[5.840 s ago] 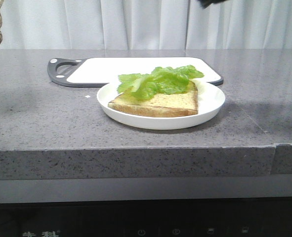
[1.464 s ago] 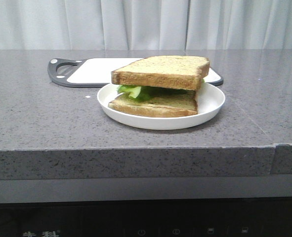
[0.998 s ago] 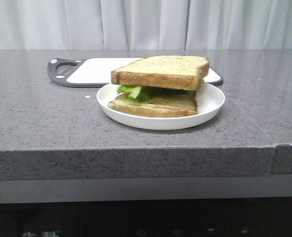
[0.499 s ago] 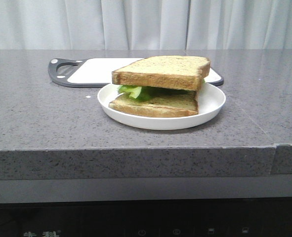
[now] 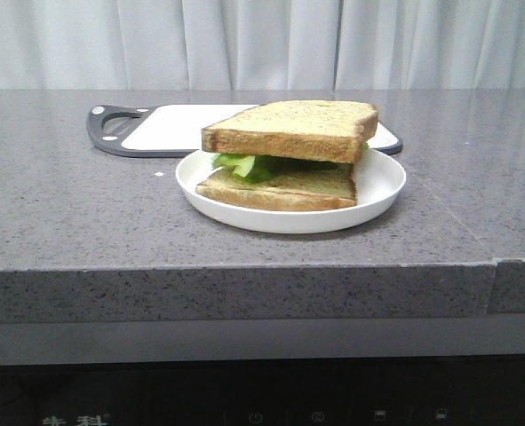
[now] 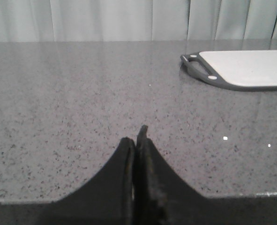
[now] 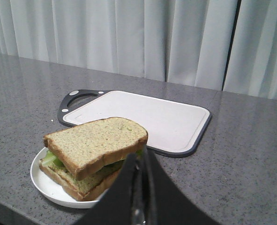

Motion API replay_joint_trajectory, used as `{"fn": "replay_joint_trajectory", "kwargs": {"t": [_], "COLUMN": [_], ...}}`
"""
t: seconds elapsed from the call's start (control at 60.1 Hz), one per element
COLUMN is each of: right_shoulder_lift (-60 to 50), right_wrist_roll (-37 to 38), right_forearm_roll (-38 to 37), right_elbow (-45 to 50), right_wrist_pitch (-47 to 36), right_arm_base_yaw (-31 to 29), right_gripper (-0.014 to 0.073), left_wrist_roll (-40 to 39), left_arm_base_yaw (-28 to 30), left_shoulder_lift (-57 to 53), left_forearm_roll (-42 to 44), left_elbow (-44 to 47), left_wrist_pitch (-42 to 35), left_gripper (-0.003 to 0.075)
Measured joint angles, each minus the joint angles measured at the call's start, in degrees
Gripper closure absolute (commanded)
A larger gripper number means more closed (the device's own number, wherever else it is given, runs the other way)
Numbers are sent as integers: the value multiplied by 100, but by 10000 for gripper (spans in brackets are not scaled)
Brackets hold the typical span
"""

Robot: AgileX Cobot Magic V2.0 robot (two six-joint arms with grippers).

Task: Left arm grabs bread, right arm adds lettuce

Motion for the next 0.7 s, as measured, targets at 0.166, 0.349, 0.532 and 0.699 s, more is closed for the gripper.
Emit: {"fn": "replay_joint_trajectory", "kwargs": {"t": [0.166, 0.349, 0.532, 0.699], "right_shoulder_lift": [0, 0, 0, 0], "right_wrist_roll": [0, 0, 0, 0], "right_forearm_roll": [0, 0, 0, 0], "right_elbow": [0, 0, 0, 0], "right_wrist_pitch": [0, 0, 0, 0], "right_arm_base_yaw": [0, 0, 0, 0], "right_gripper": [655, 655, 655, 655], "left_wrist_roll": [0, -10, -10, -10], "left_arm_base_yaw": [0, 0, 0, 0], "left_shoulder_lift": [0, 0, 0, 0], "left_forearm_roll": [-10, -10, -10, -10], "left_elbow": [0, 0, 0, 0], "left_wrist_pitch": [-257, -280, -290, -289], "left_gripper": [741, 741, 741, 741]}}
